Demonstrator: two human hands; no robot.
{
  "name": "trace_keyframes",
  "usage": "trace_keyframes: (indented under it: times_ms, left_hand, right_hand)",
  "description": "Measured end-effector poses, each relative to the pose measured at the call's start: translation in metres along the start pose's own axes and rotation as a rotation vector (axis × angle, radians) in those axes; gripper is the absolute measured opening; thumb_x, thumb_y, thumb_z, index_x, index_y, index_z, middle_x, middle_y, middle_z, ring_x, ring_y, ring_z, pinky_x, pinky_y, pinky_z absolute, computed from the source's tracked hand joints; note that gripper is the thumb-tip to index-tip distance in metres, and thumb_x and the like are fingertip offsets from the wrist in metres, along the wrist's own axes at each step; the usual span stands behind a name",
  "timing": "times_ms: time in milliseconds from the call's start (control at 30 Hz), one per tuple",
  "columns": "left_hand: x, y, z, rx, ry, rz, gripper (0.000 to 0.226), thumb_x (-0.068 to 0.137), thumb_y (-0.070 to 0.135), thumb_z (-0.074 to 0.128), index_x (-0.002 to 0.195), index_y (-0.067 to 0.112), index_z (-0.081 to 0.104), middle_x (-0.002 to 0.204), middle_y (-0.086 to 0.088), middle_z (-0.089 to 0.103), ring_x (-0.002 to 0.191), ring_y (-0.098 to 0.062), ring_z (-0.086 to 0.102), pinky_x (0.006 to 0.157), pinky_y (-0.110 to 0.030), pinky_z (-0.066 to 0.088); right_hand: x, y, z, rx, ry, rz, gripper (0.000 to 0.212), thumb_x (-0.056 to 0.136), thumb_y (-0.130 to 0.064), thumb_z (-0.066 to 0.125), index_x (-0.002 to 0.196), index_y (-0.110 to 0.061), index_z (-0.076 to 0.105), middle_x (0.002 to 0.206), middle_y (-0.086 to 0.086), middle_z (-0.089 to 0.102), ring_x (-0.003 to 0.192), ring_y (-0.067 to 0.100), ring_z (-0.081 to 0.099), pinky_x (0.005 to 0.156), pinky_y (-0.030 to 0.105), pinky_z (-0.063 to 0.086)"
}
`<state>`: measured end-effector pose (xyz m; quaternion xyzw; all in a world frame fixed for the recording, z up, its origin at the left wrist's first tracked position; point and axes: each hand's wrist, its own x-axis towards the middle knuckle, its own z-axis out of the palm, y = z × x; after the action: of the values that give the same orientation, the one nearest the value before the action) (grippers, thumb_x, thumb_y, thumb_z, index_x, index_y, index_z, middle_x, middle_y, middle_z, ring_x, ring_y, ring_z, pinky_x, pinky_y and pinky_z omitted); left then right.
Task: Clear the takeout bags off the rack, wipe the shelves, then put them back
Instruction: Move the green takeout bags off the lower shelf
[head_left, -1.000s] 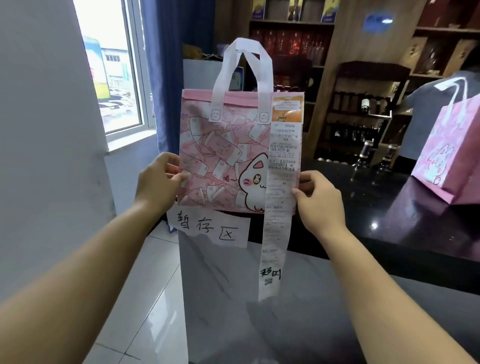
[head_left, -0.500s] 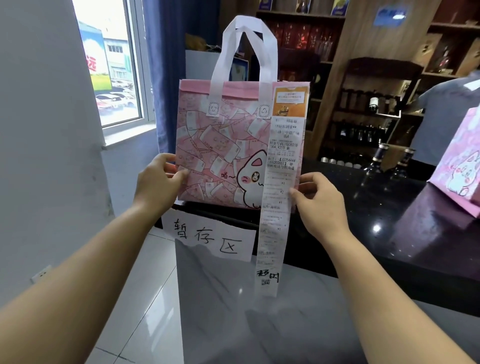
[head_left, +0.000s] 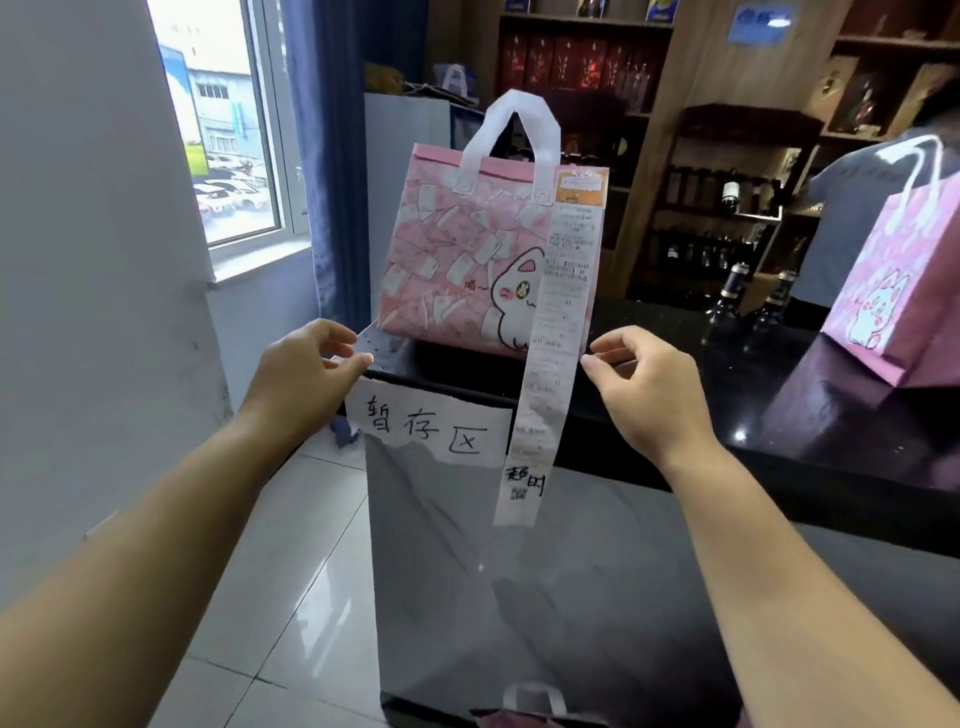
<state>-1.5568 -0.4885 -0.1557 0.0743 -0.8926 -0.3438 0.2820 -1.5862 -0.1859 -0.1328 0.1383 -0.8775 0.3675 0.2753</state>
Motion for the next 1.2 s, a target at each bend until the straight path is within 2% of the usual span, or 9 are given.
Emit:
trace_keyframes:
  times_ms: [67,200,300,533,633,767,900,1067,1200]
  left_hand:
    - [-0.026,0.002,-0.014,0.033,-0.009,0.024,0.02,0.085,0.035,0.064,0.099,0.021,0.06,0.092,0.007,0.063,0.069,0.0,0.057,0.047,-0.007,0.035]
    - [-0.089,0.0,-0.047,0.123,-0.064,0.075,0.02,0.085,0.034,0.064,0.098,0.019,0.063,0.092,0.005,0.061,0.079,-0.012,0.06,0.06,-0.015,0.037]
    - [-0.137,-0.006,-0.074,0.199,-0.104,0.052,0.014,0.085,0.037,0.062,0.092,0.024,0.063,0.092,0.007,0.062,0.081,-0.012,0.062,0.065,-0.024,0.042]
    - [-0.244,-0.01,-0.14,0.386,-0.109,-0.029,0.019,0.087,0.043,0.055,0.092,0.026,0.062,0.093,0.009,0.062,0.082,-0.014,0.061,0.065,-0.028,0.049]
    - [-0.294,0.0,-0.165,0.439,-0.072,-0.095,0.019,0.087,0.043,0.055,0.093,0.026,0.063,0.088,0.013,0.061,0.08,-0.014,0.061,0.071,-0.033,0.053]
    - [-0.375,0.018,-0.19,0.454,0.008,-0.235,0.015,0.085,0.043,0.059,0.087,0.029,0.063,0.073,0.018,0.057,0.073,-0.009,0.061,0.068,-0.032,0.054]
    - [-0.463,0.042,-0.205,0.454,0.069,-0.426,0.011,0.084,0.044,0.06,0.082,0.033,0.062,0.076,0.011,0.065,0.072,-0.011,0.062,0.067,-0.035,0.055]
    - [-0.569,0.084,-0.23,0.525,0.111,-0.577,0.016,0.086,0.044,0.059,0.086,0.03,0.065,0.082,0.009,0.065,0.076,-0.012,0.061,0.07,-0.035,0.054]
    - [-0.654,0.116,-0.267,0.58,0.193,-0.682,0.018,0.086,0.046,0.057,0.085,0.029,0.064,0.083,0.011,0.065,0.076,-0.009,0.061,0.068,-0.034,0.054]
  right_hand:
    - [-0.02,-0.012,-0.005,-0.03,-0.049,-0.038,0.008,0.085,-0.028,0.065,0.09,-0.021,0.065,0.08,-0.012,0.065,0.071,0.002,0.059,0.061,0.022,0.049]
    - [-0.07,-0.039,-0.014,-0.094,-0.172,-0.078,0.011,0.085,-0.031,0.064,0.091,-0.022,0.065,0.077,-0.014,0.062,0.067,0.002,0.059,0.06,0.026,0.052]
    - [-0.108,-0.058,-0.015,-0.115,-0.271,-0.082,0.012,0.085,-0.034,0.063,0.09,-0.023,0.064,0.077,-0.013,0.063,0.07,0.007,0.061,0.066,0.034,0.054]
    - [-0.18,-0.099,-0.013,-0.187,-0.551,-0.199,0.019,0.085,-0.044,0.059,0.096,-0.029,0.061,0.084,-0.013,0.066,0.079,0.012,0.062,0.073,0.034,0.053]
    - [-0.206,-0.115,-0.018,-0.152,-0.603,-0.287,0.02,0.085,-0.046,0.06,0.096,-0.029,0.061,0.084,-0.013,0.067,0.078,0.011,0.062,0.072,0.033,0.053]
    - [-0.245,-0.131,-0.032,-0.082,-0.668,-0.437,0.023,0.086,-0.047,0.059,0.1,-0.028,0.062,0.088,-0.013,0.067,0.078,0.01,0.061,0.066,0.027,0.048]
    - [-0.29,-0.143,-0.055,0.002,-0.768,-0.548,0.023,0.085,-0.047,0.058,0.1,-0.03,0.061,0.089,-0.013,0.064,0.081,0.011,0.06,0.067,0.027,0.046]
    - [-0.35,-0.167,-0.086,0.104,-0.877,-0.664,0.023,0.084,-0.048,0.058,0.1,-0.031,0.061,0.088,-0.014,0.064,0.081,0.009,0.06,0.07,0.03,0.051]
    - [-0.405,-0.202,-0.107,0.197,-0.935,-0.78,0.02,0.084,-0.05,0.057,0.096,-0.034,0.059,0.084,-0.017,0.06,0.074,0.002,0.056,0.058,0.021,0.043]
